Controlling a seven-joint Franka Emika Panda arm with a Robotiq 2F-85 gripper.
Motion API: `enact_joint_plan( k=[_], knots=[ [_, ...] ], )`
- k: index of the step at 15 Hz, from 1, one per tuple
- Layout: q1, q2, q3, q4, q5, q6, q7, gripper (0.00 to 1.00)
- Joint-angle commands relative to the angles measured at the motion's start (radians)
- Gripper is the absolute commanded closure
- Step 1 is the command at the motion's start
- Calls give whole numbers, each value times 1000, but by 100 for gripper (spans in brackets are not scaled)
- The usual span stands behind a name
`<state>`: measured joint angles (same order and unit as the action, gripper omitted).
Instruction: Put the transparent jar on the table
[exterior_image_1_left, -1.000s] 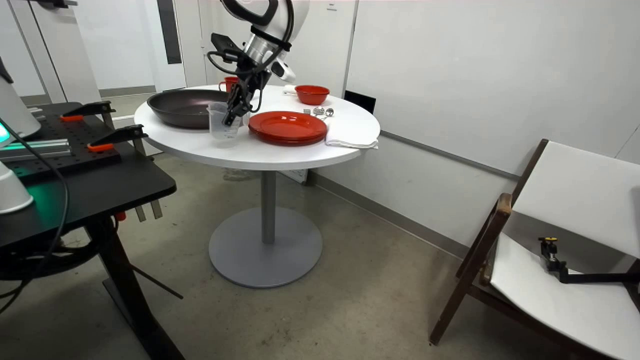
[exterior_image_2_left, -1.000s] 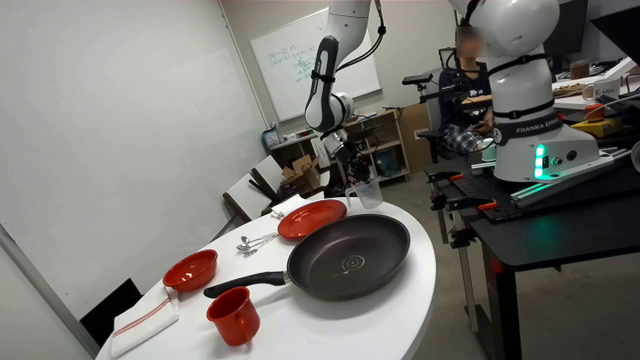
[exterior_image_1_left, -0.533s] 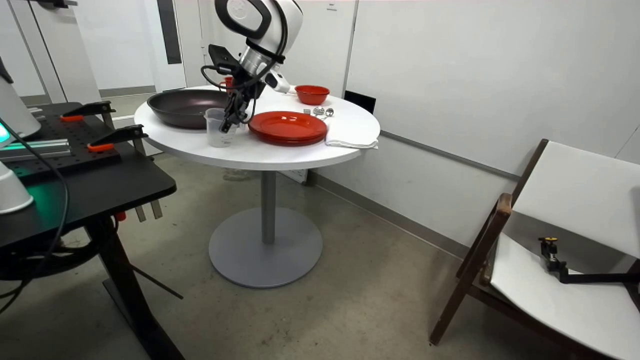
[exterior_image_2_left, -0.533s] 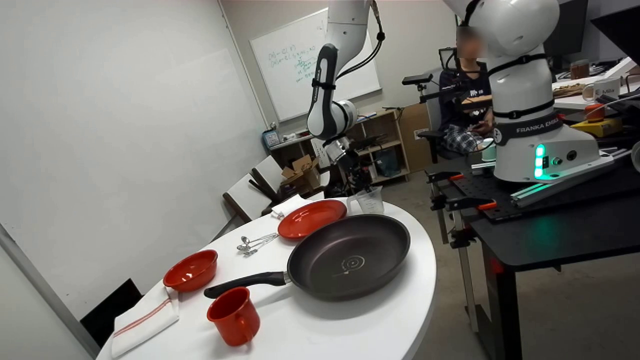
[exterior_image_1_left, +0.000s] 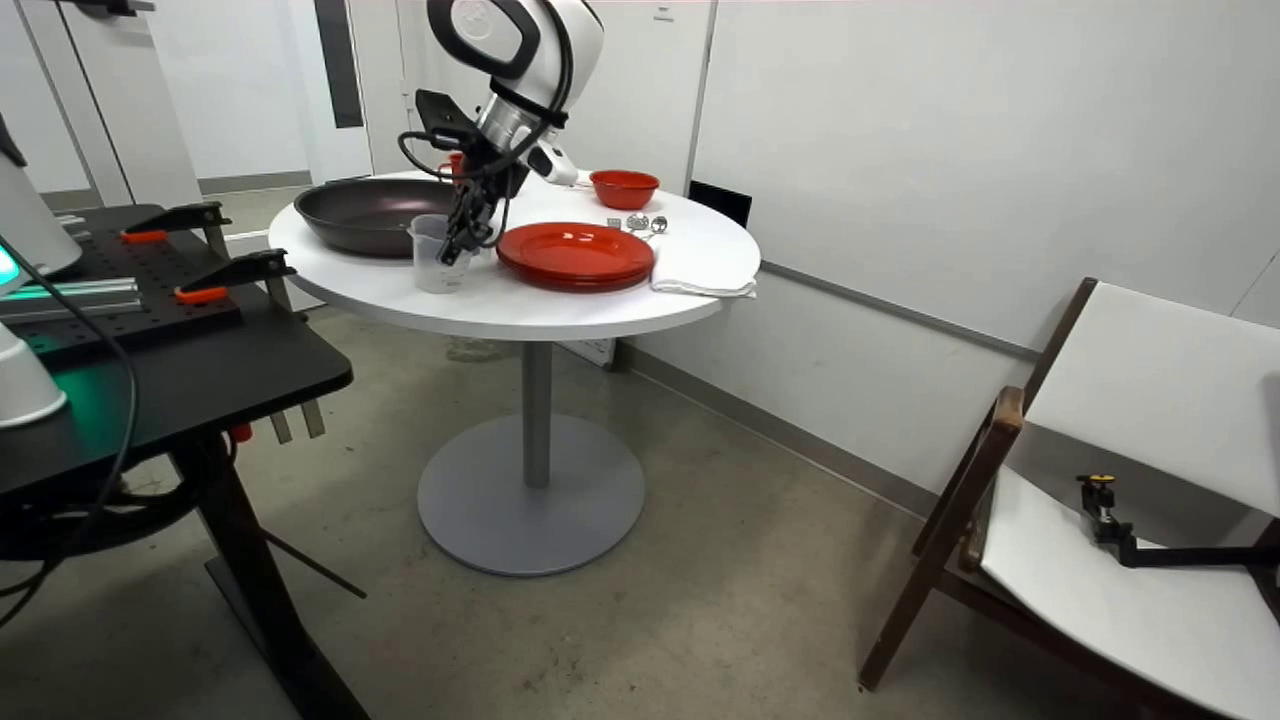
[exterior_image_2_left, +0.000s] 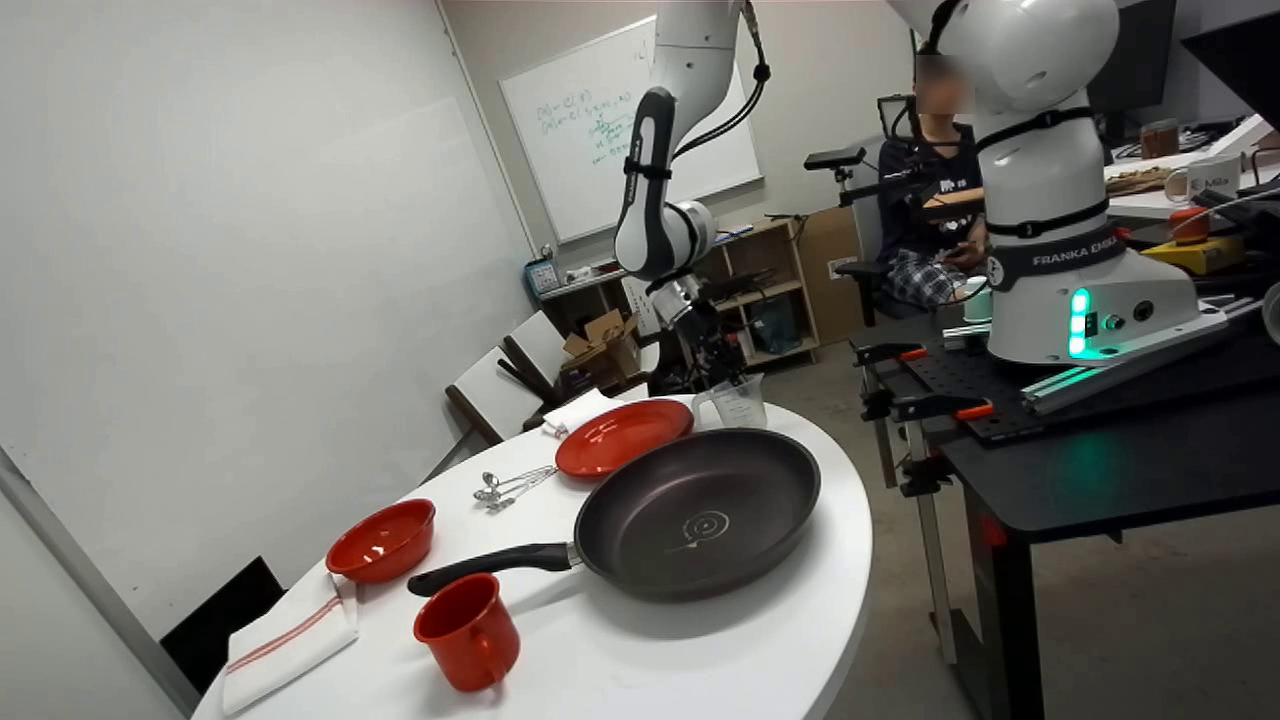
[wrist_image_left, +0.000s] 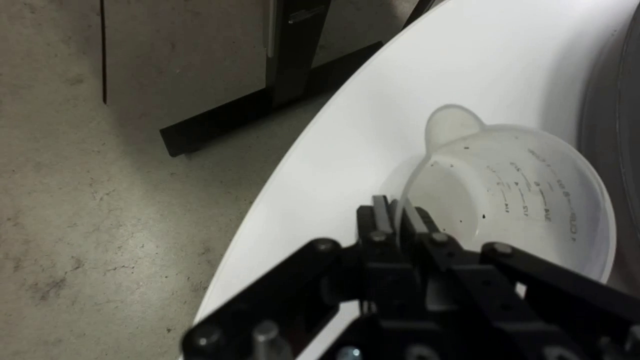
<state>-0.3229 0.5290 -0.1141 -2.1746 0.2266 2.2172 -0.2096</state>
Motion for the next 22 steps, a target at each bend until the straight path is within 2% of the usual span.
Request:
enact_joint_plan(
  k=[1,9,12,18,22],
  knots=[
    [16,-14,2,-32,11,33,28,62],
    [3,-114,-61,-15,-56,-37,24,4],
    [9,-206,-79,-28,-78,-38,16,0],
    [49,-409,-71,-38,-138,-76,4,0],
    [67,-544,-59,-40,-108,-194,-172,0]
  ],
)
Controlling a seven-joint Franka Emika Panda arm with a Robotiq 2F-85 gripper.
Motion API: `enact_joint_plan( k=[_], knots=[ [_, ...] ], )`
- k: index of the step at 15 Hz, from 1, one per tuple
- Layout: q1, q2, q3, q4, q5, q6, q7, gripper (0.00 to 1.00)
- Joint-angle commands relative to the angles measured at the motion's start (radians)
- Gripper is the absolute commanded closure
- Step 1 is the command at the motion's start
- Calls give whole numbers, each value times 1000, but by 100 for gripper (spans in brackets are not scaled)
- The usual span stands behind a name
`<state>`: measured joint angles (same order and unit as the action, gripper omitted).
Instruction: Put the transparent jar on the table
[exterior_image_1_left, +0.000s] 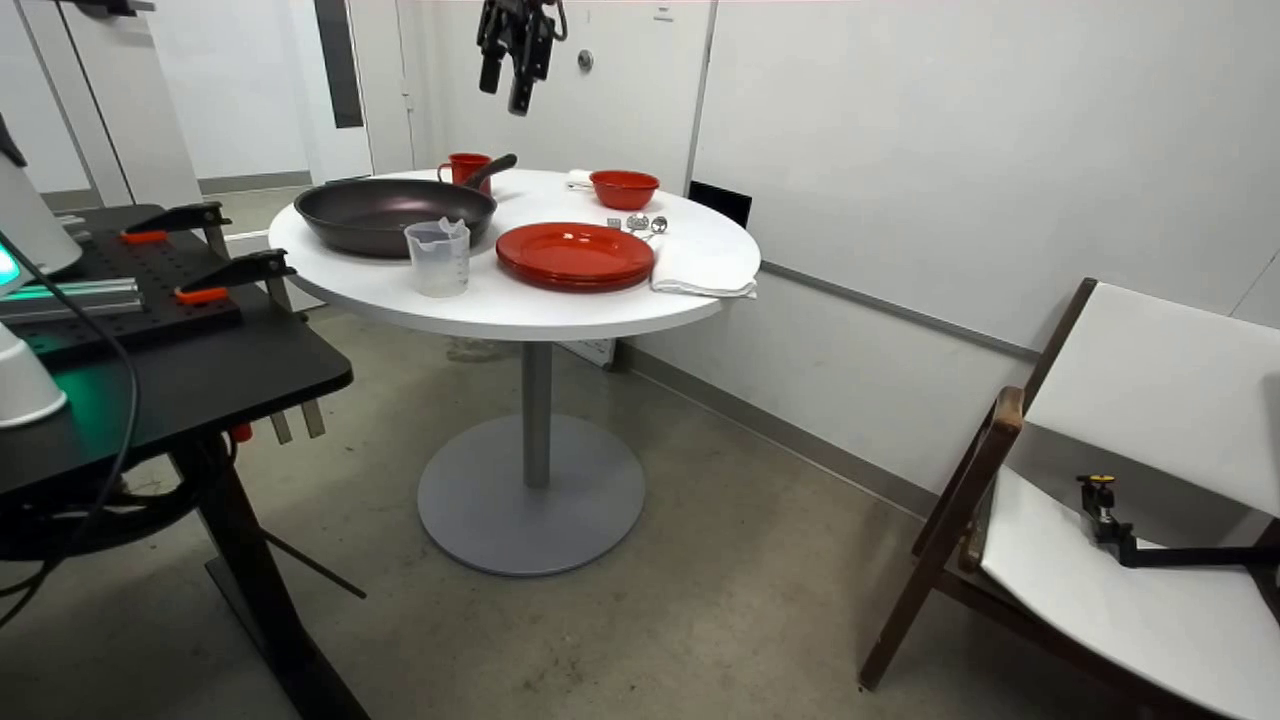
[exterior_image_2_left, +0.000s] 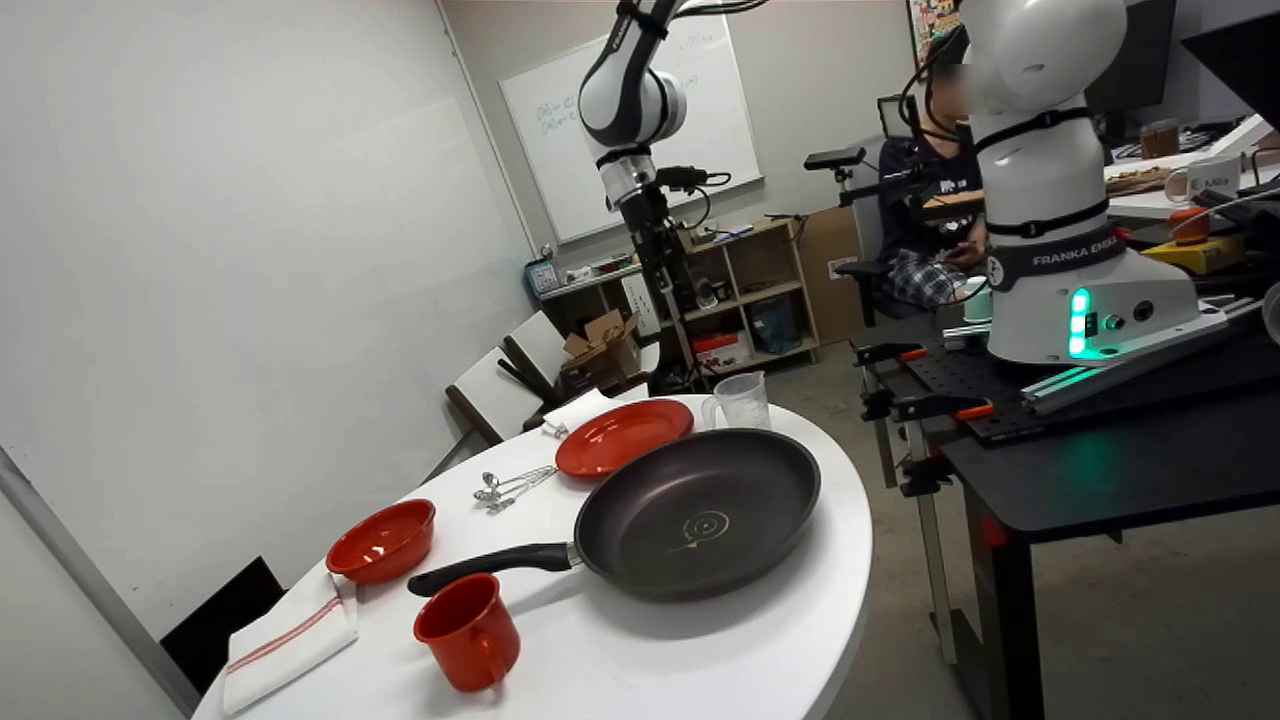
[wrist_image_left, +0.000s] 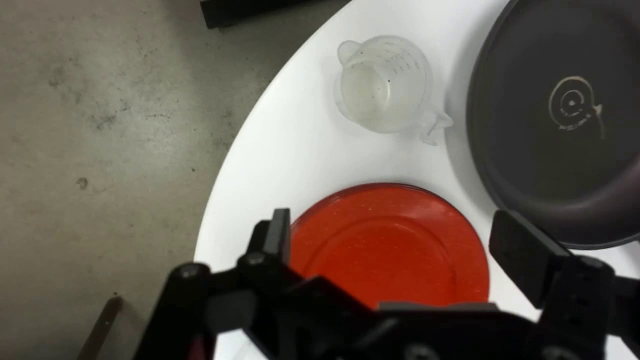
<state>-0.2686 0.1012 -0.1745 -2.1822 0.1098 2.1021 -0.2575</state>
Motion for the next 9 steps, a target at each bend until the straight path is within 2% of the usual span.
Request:
enact_joint_plan(
  k=[1,5,6,9],
  knots=[
    [20,-142,-2,-31,2,-120,-167,0],
    [47,-223,-15,-12,-29,-276,-335,0],
    [47,-174,-19,-1,-12,-218,-256,0],
    [55,-210,-22,-2,-18,-260,-307,0]
  ],
)
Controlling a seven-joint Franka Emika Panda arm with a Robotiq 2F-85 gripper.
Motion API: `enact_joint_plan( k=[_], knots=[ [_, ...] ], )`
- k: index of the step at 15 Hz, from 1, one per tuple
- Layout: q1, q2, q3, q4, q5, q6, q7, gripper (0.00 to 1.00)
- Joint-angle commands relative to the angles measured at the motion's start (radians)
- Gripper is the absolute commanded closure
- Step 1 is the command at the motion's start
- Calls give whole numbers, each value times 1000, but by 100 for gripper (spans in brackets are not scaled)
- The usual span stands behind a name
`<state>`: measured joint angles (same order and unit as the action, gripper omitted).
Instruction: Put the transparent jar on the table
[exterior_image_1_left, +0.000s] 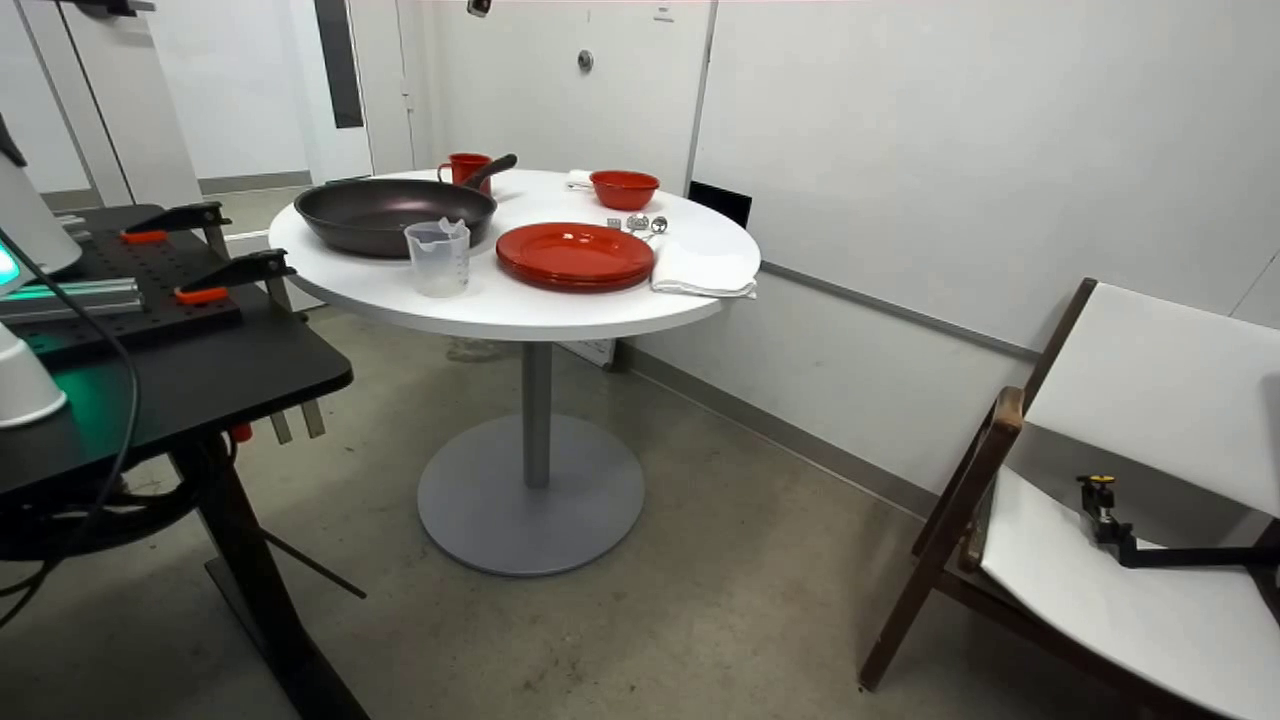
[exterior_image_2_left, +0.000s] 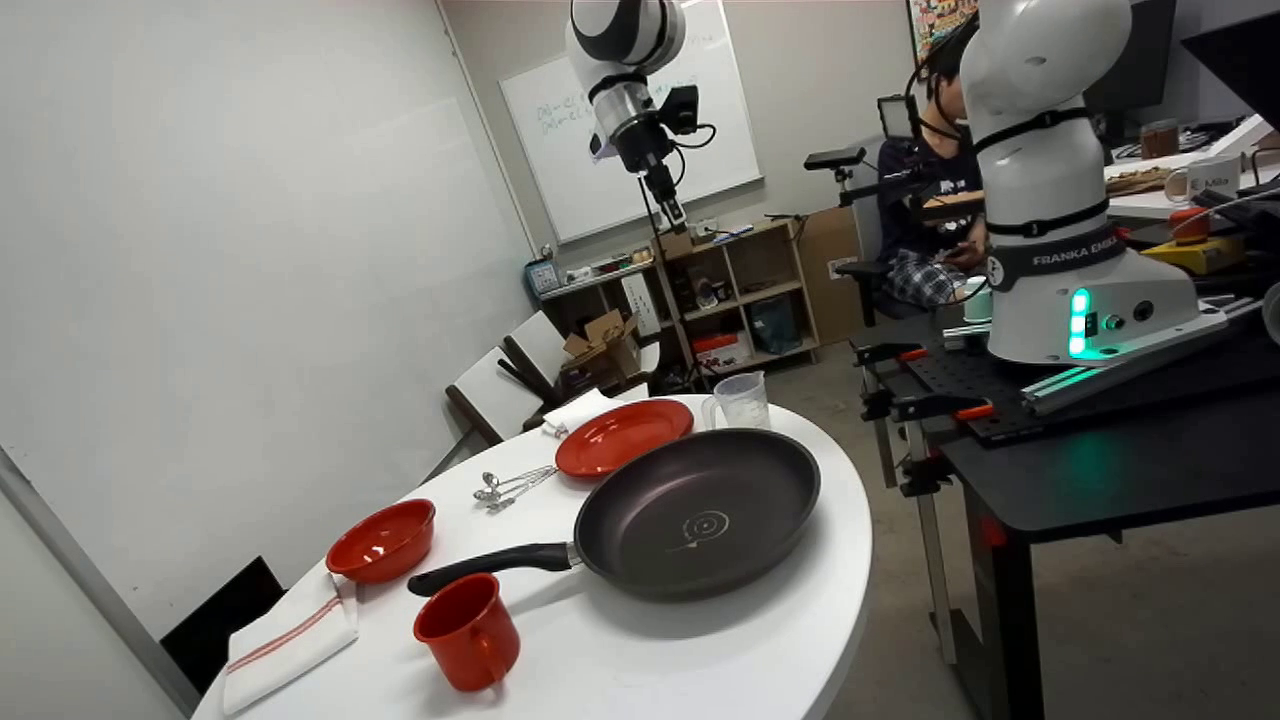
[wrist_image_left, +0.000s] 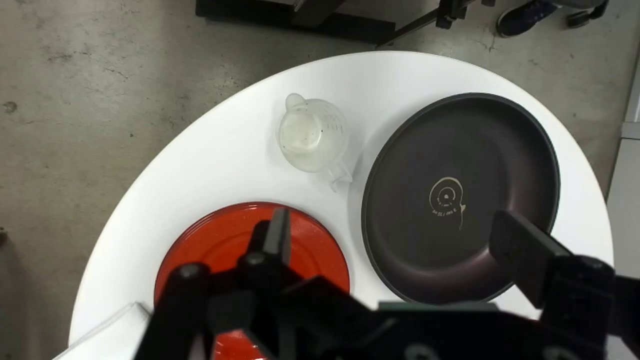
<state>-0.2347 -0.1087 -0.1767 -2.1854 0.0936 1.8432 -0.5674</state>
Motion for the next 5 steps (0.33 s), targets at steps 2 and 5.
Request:
enact_joint_plan(
  k=[2,5],
  knots=[
    [21,0,-21,0,-3,-3,-6,0],
    [22,0,-21,-1,-4,-3,-8,0]
  ],
)
